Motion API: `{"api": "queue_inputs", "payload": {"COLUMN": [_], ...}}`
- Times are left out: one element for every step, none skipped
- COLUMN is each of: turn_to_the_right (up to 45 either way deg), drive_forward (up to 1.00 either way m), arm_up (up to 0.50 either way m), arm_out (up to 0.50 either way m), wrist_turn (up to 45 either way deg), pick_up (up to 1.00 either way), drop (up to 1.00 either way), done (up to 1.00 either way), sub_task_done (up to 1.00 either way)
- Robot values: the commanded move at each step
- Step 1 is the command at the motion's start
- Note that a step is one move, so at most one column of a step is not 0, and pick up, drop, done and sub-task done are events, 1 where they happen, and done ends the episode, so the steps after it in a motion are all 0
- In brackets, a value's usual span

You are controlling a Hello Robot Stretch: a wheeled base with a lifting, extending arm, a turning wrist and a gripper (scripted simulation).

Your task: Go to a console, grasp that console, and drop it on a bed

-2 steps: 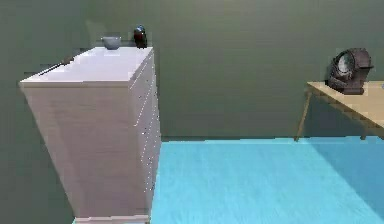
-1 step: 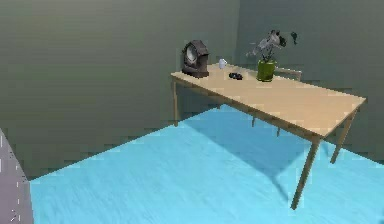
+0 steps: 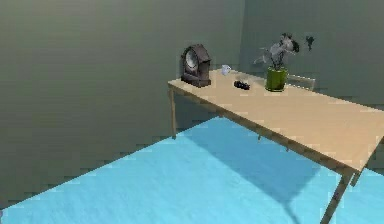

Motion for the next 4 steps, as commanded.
{"api": "queue_inputs", "payload": {"turn_to_the_right": [21.0, 0.0, -45.0, -45.0], "drive_forward": [0.0, 0.9, 0.0, 0.0], "arm_up": [0.0, 0.0, 0.0, 0.0], "arm_out": [0.0, 0.0, 0.0, 0.0], "wrist_turn": [0.0, 0.0, 0.0, 0.0], "pick_up": [0.0, 0.0, 0.0, 0.0], "drop": [0.0, 0.0, 0.0, 0.0], "done": [0.0, 0.0, 0.0, 0.0], "sub_task_done": [0.0, 0.0, 0.0, 0.0]}}
